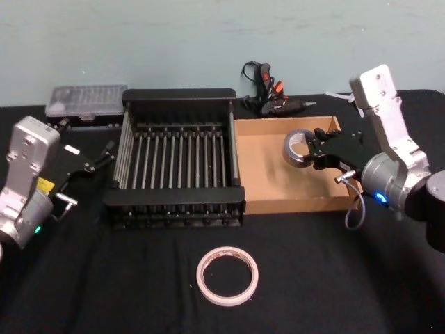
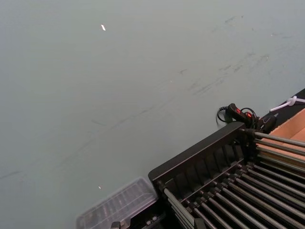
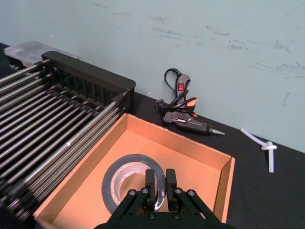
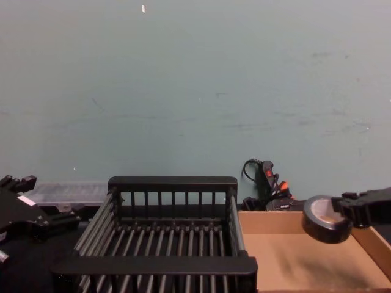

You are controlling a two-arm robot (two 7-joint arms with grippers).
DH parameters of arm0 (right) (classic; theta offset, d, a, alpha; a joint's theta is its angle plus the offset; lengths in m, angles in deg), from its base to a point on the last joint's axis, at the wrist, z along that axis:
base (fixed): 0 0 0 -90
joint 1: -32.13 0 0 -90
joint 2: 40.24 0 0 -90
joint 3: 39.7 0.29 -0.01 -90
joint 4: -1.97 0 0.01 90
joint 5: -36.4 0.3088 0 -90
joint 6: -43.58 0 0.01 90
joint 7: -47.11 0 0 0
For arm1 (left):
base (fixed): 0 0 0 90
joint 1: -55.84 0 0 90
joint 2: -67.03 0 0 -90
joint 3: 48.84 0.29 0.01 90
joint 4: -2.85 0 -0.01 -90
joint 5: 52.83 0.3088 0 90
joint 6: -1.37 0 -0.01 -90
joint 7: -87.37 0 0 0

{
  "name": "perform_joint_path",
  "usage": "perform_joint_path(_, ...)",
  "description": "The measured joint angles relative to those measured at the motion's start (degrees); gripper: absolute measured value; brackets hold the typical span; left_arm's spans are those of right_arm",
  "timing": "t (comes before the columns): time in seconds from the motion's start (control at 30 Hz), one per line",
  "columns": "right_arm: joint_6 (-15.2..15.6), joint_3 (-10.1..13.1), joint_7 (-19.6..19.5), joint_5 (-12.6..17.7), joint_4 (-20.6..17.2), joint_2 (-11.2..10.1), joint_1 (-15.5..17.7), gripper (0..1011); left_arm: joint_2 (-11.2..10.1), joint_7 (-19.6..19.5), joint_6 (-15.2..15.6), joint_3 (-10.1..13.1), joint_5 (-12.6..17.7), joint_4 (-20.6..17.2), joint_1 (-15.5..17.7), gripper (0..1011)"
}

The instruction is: Pick up the white tape and place it into the black box , Pick up the silver tape and place it into the brown box.

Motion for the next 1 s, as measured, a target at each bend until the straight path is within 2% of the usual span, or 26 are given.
perform_joint_path(0.1, -0.9, -0.5, -0.5, -1.2, 4.1, 1.6, -2.2, 138, 0.0, 0.0, 0.0, 0.0, 0.0, 0.0, 0.0, 1001)
perform_joint_path(0.43, -1.6, -1.0, -1.6, -3.2, 12.6, 5.1, -5.8, 138, 0.0, 0.0, 0.0, 0.0, 0.0, 0.0, 0.0, 1001)
perform_joint_path(0.77, -2.1, -0.6, -1.8, -4.5, 16.7, 7.0, -6.9, 138, 0.0, 0.0, 0.0, 0.0, 0.0, 0.0, 0.0, 1001)
perform_joint_path(1.0, -2.1, -0.6, -1.8, -4.5, 16.4, 6.8, -6.8, 138, 0.0, 0.0, 0.0, 0.0, 0.0, 0.0, 0.0, 1001)
